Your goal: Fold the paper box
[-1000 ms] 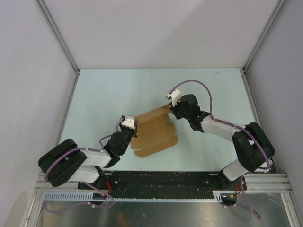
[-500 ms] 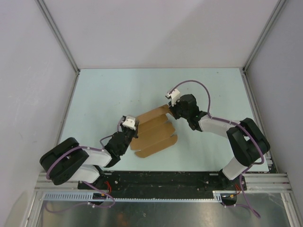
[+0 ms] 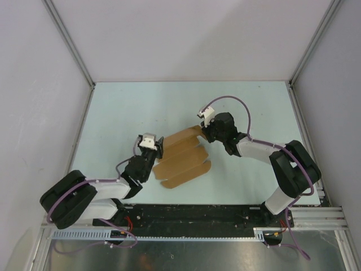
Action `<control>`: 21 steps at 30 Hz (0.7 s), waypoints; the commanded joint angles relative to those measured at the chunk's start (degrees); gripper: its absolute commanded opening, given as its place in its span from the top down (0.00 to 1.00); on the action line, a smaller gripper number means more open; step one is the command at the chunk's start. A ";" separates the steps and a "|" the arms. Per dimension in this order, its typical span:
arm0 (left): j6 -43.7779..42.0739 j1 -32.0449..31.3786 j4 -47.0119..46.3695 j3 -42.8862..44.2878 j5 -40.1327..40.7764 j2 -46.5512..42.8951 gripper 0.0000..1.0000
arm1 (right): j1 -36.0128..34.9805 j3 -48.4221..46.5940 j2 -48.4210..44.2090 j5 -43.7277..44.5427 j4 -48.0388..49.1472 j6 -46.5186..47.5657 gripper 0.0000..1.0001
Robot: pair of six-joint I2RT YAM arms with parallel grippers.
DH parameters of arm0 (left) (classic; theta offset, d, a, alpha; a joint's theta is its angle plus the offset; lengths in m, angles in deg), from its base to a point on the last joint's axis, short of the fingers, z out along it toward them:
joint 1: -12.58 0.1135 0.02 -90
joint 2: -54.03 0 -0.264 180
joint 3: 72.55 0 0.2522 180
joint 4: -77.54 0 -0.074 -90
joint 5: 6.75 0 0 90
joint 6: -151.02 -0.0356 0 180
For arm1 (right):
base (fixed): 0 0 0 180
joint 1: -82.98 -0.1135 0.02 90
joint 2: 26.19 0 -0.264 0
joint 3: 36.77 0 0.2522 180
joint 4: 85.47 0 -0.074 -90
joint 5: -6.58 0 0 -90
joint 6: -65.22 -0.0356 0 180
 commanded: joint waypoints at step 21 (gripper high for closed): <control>3.46 3.34 -12.84 3.78 0.62 19.00 0.63 | 0.36 1.18 0.37 -2.11 1.06 -0.96 1.00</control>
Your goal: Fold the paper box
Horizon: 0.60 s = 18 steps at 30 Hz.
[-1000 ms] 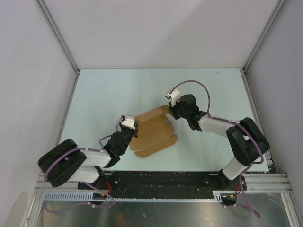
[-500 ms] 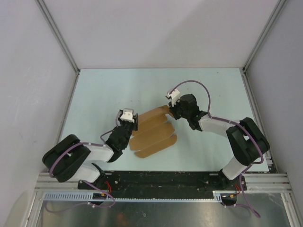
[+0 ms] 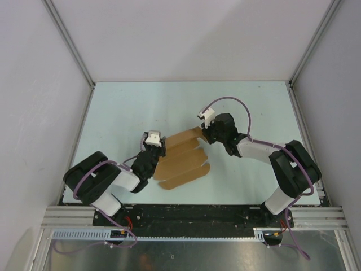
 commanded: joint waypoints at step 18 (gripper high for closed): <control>2.62 0.26 -5.06 -1.39 -1.75 1.78 0.63 | -0.29 3.90 -9.01 1.70 2.09 -9.34 0.59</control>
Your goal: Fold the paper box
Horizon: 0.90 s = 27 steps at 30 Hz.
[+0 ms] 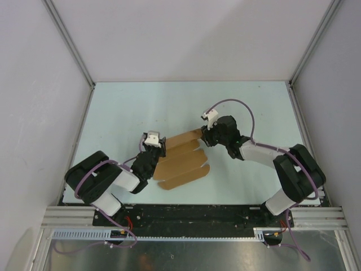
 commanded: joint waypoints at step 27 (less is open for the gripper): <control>0.78 0.26 -2.04 -0.51 -1.62 0.51 0.63 | -5.04 8.69 5.85 10.56 23.45 -28.47 0.54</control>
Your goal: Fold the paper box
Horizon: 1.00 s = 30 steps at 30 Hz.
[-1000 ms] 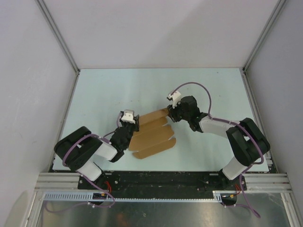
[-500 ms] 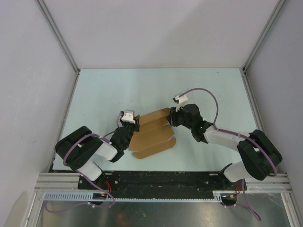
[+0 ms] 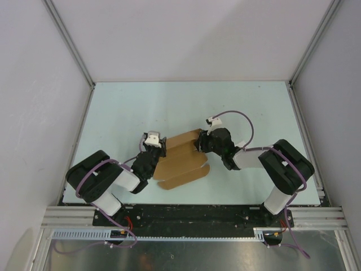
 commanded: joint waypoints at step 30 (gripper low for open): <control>0.67 0.26 -0.92 -0.43 -1.19 -0.04 0.63 | 4.01 -0.01 9.82 -6.22 15.15 -5.16 0.72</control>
